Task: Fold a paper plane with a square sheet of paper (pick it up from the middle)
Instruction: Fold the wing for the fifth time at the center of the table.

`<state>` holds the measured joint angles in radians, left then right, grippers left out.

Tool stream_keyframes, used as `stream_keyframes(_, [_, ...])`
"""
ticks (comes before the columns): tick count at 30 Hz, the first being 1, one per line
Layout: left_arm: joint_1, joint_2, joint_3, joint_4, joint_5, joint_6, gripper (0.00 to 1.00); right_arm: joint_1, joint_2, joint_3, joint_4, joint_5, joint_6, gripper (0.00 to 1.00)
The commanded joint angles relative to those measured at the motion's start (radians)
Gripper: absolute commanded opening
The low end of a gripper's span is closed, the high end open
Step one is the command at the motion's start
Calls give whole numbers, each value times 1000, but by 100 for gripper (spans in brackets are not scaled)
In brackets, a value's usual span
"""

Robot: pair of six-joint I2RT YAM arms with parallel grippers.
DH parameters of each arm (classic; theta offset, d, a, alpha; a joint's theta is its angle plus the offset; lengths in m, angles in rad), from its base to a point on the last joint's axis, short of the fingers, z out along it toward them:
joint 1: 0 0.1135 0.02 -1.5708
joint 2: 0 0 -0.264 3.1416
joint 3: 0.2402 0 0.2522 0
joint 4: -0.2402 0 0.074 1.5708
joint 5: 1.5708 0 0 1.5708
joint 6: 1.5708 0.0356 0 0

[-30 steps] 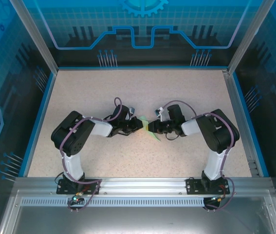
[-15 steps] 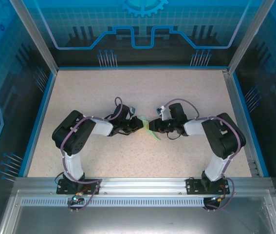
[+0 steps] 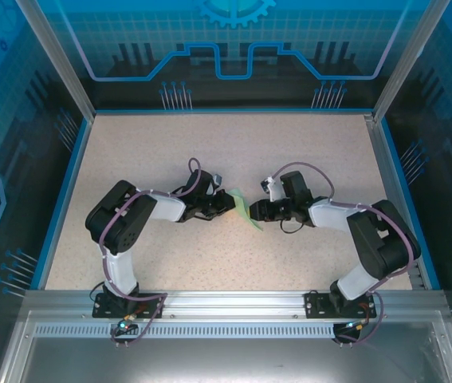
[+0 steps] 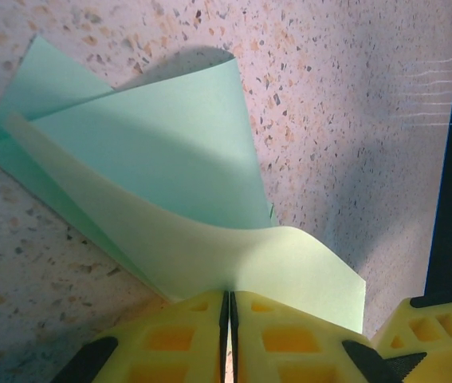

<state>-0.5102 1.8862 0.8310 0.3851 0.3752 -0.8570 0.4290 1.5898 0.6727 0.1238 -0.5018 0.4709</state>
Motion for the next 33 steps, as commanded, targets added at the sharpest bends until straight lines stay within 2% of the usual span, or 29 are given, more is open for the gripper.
stream_keyframes(1, [7, 17, 39, -23, 27, 27, 14, 38, -17, 7, -75, 66, -87, 34])
stream_keyframes(5, [7, 16, 43, -24, 29, 28, 14, 67, -2, 47, -120, 129, -127, 34])
stream_keyframes(15, [7, 22, 50, -29, 30, 29, 14, 94, 55, 83, -121, 137, -150, 34])
stream_keyframes(23, [7, 22, 52, -27, 34, 29, 14, 82, 78, 68, -79, 116, -123, 20])
stream_keyframes(27, [7, 15, 53, -28, 36, 31, 15, 59, 84, 49, -37, 64, -101, 12])
stream_keyframes(33, [7, -19, 31, 4, 48, 31, 16, 28, 99, 16, 48, -23, -39, 8])
